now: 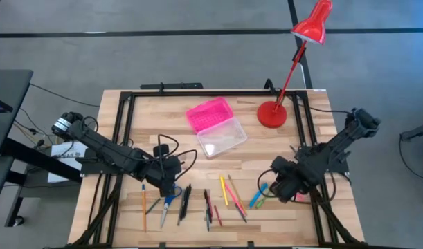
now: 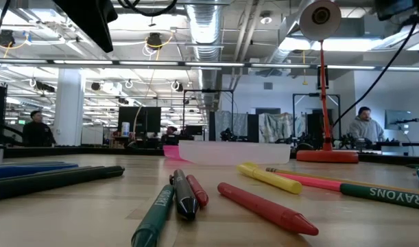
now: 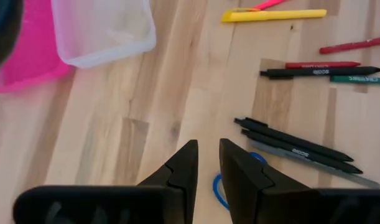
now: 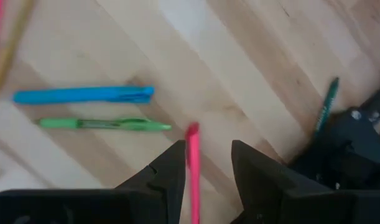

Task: Pick & place school supplies into a supply box
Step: Put the green crayon into the pink supply box

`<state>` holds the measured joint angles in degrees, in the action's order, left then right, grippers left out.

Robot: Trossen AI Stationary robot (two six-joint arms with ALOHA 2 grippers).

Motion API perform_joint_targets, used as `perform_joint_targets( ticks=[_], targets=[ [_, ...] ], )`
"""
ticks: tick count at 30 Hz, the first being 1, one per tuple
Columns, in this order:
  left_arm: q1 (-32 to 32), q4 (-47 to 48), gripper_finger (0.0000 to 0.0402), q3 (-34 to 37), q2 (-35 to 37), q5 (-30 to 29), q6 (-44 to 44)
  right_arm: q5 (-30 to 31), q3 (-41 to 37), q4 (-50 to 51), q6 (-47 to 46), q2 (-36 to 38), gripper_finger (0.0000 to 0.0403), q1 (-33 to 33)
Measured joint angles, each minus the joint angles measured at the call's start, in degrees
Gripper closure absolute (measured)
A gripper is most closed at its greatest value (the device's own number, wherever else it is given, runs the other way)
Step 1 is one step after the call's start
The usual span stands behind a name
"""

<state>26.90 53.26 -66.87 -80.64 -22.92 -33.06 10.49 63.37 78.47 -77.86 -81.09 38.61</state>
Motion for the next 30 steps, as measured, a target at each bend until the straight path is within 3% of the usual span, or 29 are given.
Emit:
perform_joint_targets(
  ticks=[4,7,12,21,27,30],
  targets=[
    [0.0,0.0,0.034,0.0,0.0,-3.2,-0.1,1.4,0.0,5.5,-7.8,-2.5,0.028,-3.6],
    [-0.3,0.0,0.034,0.0,0.0,-3.4,0.0,1.5,0.0,10.3,-7.5,-3.9,0.028,-8.0],
    [-1.1,0.0,0.034,0.0,0.0,-3.1,1.0,1.8,-4.8,8.2,2.6,-2.6,0.028,-16.4],
    [-1.2,0.0,0.034,0.0,0.0,-1.7,0.7,1.2,-20.1,-0.6,18.2,5.8,0.028,-31.9],
    [-1.4,0.0,0.034,0.0,0.1,-1.6,-0.5,2.7,-19.7,-2.8,28.2,9.1,0.0285,-40.7],
    [-1.4,0.0,0.034,0.0,0.1,-1.6,-1.9,-1.8,-19.7,-1.7,28.2,9.2,0.0285,-45.4]
  ],
)
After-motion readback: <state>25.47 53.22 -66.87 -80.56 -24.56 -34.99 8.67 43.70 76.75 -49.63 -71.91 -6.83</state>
